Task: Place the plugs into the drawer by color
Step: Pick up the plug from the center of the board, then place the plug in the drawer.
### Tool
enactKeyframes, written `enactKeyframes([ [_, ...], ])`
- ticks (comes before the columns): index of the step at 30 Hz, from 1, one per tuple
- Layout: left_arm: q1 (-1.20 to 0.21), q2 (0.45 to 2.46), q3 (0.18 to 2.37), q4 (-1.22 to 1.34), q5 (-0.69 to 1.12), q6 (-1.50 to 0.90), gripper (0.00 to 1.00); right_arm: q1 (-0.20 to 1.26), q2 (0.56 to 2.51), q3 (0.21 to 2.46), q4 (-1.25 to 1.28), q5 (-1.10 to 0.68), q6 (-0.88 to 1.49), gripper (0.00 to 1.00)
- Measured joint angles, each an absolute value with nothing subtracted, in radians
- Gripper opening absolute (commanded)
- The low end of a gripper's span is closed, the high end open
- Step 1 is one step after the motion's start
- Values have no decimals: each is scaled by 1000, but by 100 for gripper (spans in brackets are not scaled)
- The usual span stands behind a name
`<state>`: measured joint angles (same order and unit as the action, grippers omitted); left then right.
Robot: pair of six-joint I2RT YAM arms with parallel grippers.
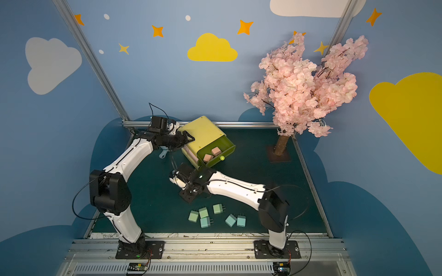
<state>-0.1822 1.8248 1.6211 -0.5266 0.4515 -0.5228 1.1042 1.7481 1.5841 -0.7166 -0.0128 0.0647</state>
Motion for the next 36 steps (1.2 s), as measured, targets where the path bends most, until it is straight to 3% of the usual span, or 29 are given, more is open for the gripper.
enactKeyframes([
  [6, -182, 1825, 1621, -527, 452, -523, 88, 830, 1522, 1609, -711, 30, -23, 21],
  [13, -183, 1825, 1621, -527, 452, -524, 88, 587, 1668, 1769, -724, -35, -110, 21],
  [21, -183, 1825, 1623, -532, 452, -524, 88, 524, 1889, 1954, -776, -49, -200, 22],
  [36, -184, 1825, 1623, -538, 452, -523, 88, 505, 1978, 2013, -814, -45, -264, 27],
])
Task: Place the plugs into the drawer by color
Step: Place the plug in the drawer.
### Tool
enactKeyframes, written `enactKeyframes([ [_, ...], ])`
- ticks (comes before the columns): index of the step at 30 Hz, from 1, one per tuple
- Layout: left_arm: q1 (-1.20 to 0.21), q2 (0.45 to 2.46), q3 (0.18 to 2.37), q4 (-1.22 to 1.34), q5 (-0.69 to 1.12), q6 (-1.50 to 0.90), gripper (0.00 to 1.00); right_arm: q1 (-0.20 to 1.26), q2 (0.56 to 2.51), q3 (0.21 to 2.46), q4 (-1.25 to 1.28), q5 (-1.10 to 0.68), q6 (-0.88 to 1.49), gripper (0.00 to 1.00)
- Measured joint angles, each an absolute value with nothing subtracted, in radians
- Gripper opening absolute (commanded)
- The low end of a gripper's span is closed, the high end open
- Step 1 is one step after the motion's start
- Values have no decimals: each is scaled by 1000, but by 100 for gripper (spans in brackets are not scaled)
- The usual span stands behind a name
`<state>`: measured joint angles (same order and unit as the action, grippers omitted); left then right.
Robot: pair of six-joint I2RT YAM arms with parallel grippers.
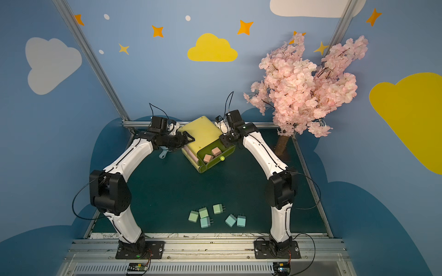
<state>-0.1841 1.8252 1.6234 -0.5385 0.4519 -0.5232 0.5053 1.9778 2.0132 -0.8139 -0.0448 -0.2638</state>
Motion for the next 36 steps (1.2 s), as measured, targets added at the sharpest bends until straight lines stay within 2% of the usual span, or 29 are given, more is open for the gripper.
enactKeyframes([
  [19, -184, 1825, 1625, -543, 450, -520, 88, 506, 2033, 2096, -846, -54, -269, 31],
  [36, -183, 1825, 1625, -549, 445, -520, 88, 536, 1991, 2011, -815, -60, -270, 31],
])
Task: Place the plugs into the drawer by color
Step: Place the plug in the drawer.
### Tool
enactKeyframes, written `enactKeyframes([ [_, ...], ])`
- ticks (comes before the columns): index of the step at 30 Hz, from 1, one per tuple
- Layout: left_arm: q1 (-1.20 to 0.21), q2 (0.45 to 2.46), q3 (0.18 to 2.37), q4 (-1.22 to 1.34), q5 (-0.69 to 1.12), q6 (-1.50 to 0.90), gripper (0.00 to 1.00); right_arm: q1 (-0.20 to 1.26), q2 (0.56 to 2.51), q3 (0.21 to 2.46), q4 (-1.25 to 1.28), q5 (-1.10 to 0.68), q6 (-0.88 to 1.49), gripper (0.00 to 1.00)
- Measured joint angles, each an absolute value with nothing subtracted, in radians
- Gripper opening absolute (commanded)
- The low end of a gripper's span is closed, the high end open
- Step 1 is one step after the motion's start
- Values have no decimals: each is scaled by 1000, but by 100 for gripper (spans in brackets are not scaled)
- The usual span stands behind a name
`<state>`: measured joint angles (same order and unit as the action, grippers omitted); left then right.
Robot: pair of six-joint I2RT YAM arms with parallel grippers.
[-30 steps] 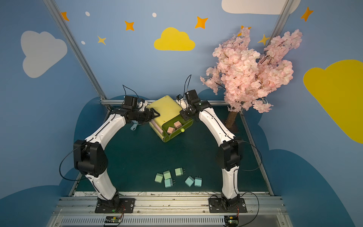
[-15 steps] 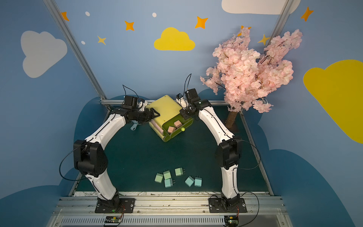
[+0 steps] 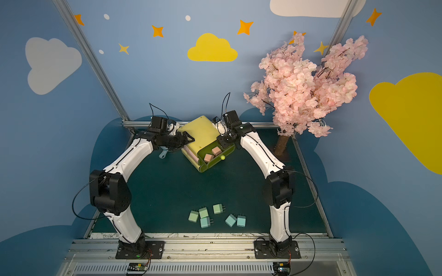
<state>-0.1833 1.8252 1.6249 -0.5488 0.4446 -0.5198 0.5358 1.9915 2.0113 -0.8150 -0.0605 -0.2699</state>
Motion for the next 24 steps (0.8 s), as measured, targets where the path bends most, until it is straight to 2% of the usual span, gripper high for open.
enactKeyframes([
  [10, -183, 1825, 1629, -549, 445, -520, 88, 560, 1956, 1937, -828, -60, -276, 31],
  [15, -183, 1825, 1630, -549, 444, -520, 88, 560, 1967, 1952, -831, -59, -278, 35],
  [24, -182, 1825, 1630, -549, 444, -516, 88, 559, 2023, 2020, -834, -60, -278, 62],
])
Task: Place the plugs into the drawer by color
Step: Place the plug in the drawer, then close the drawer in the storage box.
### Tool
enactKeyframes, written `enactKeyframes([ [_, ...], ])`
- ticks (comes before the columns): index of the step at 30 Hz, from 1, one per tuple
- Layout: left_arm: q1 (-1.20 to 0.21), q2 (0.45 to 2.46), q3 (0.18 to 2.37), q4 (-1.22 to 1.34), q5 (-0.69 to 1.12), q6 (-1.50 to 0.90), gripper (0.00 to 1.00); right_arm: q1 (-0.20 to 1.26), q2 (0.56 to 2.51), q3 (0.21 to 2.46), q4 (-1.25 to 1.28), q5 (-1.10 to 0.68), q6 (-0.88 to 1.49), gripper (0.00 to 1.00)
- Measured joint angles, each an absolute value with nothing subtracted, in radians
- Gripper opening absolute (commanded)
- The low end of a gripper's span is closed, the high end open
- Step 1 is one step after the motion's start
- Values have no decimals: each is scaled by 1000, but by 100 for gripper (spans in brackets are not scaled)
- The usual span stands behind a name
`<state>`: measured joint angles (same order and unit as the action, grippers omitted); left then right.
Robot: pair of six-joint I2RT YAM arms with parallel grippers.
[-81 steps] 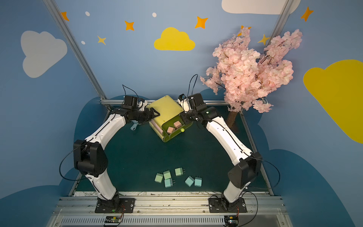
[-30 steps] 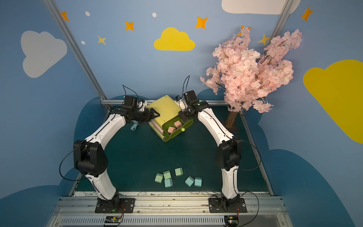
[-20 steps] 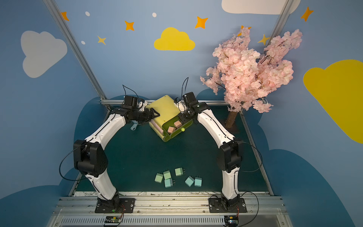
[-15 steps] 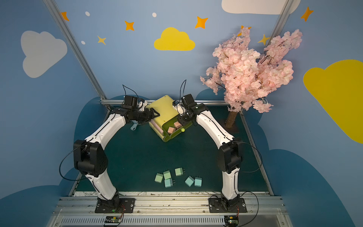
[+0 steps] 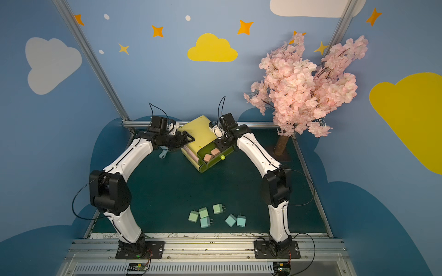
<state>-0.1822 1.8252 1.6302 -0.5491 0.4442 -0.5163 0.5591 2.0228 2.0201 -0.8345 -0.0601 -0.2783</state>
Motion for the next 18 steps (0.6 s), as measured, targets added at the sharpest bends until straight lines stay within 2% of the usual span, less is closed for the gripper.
enactKeyframes([
  [4, -181, 1825, 1630, -550, 444, -515, 88, 559, 1995, 2028, -835, -61, -274, 68],
  [9, -179, 1825, 1630, -550, 445, -512, 88, 559, 1808, 1890, -780, -72, -248, 63],
  [15, -179, 1825, 1631, -549, 448, -512, 86, 560, 1385, 1307, -474, -97, -171, 55],
  [18, -179, 1825, 1631, -549, 448, -513, 86, 561, 1307, 1069, -341, -95, -141, 52],
])
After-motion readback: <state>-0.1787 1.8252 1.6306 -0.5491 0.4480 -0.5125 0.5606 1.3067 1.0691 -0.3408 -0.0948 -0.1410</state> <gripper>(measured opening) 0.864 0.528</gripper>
